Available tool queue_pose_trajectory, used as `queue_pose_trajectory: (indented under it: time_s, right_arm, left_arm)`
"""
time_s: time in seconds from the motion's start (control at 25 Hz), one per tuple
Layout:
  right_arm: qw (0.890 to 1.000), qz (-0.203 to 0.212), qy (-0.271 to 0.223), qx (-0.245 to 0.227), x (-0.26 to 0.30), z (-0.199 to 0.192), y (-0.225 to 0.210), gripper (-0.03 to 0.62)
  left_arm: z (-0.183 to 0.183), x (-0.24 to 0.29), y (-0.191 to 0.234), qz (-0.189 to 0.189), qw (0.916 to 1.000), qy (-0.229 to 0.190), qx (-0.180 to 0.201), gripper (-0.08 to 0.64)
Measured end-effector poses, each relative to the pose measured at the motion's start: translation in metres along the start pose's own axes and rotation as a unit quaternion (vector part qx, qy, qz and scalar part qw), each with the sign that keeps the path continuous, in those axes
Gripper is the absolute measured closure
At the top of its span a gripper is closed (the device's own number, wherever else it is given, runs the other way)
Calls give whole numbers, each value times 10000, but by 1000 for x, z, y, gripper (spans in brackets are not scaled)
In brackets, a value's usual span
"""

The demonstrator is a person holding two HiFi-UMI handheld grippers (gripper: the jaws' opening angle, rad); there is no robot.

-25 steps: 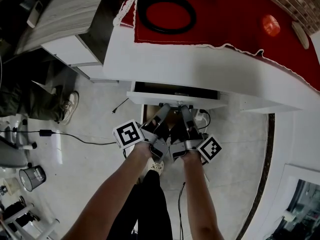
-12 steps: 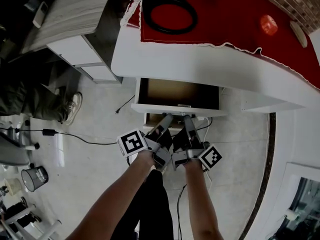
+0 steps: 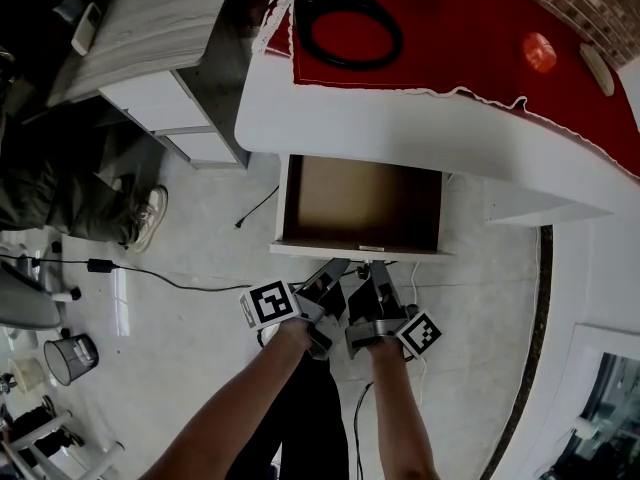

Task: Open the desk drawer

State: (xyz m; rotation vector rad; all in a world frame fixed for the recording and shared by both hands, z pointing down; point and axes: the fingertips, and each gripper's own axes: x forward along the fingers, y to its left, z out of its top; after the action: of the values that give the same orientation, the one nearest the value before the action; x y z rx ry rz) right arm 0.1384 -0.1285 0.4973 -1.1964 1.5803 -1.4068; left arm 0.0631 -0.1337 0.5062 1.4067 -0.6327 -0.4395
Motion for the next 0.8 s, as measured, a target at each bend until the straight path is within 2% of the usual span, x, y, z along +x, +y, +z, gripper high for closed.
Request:
queue_pose_trajectory:
  time_s: [0.36, 0.48, 0.8]
  right_arm:
    - [9997, -127, 107, -159, -4, -8, -22, 552]
    - [9994, -205, 171, -218, -5, -11, -31, 552]
    - [9984, -321, 343, -319, -4, -17, -50, 552]
  left_arm:
    - [-4, -1, 23, 160, 9994, 268, 165, 517]
    - [-7, -3, 33, 242, 9993, 275, 63, 518]
    - [-5, -2, 54, 340, 9990, 228, 188, 525]
